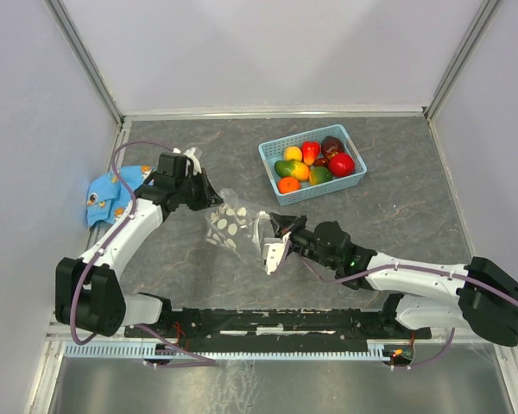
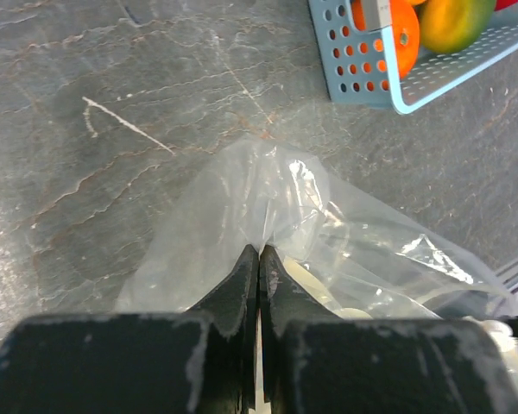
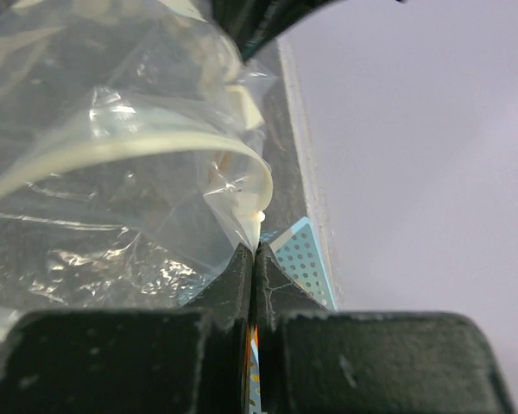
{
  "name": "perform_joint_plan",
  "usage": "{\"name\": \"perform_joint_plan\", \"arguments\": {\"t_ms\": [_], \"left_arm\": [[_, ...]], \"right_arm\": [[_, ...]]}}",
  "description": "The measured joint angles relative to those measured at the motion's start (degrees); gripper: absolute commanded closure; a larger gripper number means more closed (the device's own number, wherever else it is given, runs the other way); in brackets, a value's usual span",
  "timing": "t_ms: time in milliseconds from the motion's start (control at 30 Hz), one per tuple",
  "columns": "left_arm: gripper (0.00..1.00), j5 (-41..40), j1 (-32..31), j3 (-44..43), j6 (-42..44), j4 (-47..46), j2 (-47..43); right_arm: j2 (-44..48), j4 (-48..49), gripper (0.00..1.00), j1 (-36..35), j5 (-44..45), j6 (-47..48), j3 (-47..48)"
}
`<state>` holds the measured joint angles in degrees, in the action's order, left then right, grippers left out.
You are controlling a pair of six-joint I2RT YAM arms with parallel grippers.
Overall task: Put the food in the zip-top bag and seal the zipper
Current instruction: Adjust the zipper on the food storage bag.
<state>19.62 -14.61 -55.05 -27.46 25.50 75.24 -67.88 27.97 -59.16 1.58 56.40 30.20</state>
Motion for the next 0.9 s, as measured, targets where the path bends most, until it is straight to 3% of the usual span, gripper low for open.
{"name": "perform_joint_plan", "arguments": {"t_ms": [400,600,633,767,833,900], "left_arm": [[0.97,-1.18,2.32,3.85,-0.15,-0.42,-2.75],[0.97,0.26,2.38,5.01,-0.76,-1.92,-5.18],[0.93,0.39,2.38,5.11,-0.76,-2.14,-5.42],[0.52,0.09,2.71,5.18,-0.72,-2.01,-6.27],[0.42,-1.11,3.04,5.18,-0.74,-1.42,-7.28],[0.38,-3.08,3.26,5.18,-0.76,-0.63,-9.55]], "right_arm": [[-0.61,25.09,0.98,-0.04,10.14,-12.92,-5.75],[-1.9,29.9,0.98,-0.11,17.46,-23.5,-5.77],[-1.95,29.83,0.98,-0.11,18.45,-25.29,-5.6],[-1.97,28.33,0.98,-0.11,19.06,-29.31,-4.24],[-1.97,26.8,0.98,-0.09,19.15,-30.27,-2.86],[-2.21,25.0,0.98,-0.02,19.34,-30.95,-1.14]]}}
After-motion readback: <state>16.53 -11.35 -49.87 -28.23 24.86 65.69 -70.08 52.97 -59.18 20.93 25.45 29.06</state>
